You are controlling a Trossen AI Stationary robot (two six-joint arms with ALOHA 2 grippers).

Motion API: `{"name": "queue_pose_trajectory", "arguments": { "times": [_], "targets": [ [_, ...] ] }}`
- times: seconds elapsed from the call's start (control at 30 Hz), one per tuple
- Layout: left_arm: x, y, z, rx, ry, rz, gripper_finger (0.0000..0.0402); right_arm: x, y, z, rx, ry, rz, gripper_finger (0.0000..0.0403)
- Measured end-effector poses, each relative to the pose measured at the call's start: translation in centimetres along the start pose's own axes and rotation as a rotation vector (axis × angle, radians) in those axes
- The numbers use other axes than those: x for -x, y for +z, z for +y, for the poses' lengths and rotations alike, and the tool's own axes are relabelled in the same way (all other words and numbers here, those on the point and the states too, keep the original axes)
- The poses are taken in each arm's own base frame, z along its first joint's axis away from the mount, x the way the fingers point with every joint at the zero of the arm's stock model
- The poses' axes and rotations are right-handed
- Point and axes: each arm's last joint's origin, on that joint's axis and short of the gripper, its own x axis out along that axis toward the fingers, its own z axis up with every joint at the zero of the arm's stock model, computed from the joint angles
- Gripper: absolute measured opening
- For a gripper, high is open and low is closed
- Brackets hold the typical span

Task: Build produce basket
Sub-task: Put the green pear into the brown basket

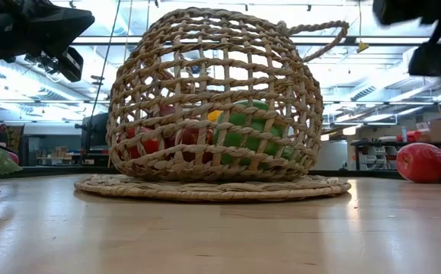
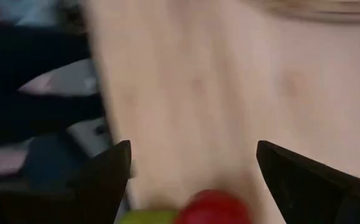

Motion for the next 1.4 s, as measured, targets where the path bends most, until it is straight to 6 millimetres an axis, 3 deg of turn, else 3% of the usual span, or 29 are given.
{"name": "queue_pose_trajectory", "arguments": {
  "times": [0.17,0.33,0.5,0.73,1.0,1.17,1.4],
  "targets": [
    [0.0,0.0,0.0,0.000,0.000,0.001,0.0035,-1.0,-0.9,3.1,0.121,0.161,0.023,0.0348],
    [0.0,0.0,0.0,0.000,0.000,-0.001,0.0028,-2.3,-1.3,6.3,0.166,0.166,0.072,0.0348],
    [0.0,0.0,0.0,0.000,0.000,-0.001,0.0033,-5.2,-1.6,8.3,0.168,0.080,0.121,0.0348],
    [0.0,0.0,0.0,0.000,0.000,0.000,0.0033,-8.7,-0.1,11.1,0.122,-0.048,0.213,0.0347],
    [0.0,0.0,0.0,0.000,0.000,0.000,0.0032,-8.3,2.3,13.7,0.180,-0.205,0.391,0.0347],
    [0.0,0.0,0.0,0.000,0.000,0.000,0.0036,-7.6,2.8,13.5,0.054,-0.301,0.400,0.0351],
    [0.0,0.0,0.0,0.000,0.000,0.000,0.0028,-7.1,2.3,12.9,0.022,-0.361,0.443,0.0393]
  ]
}}
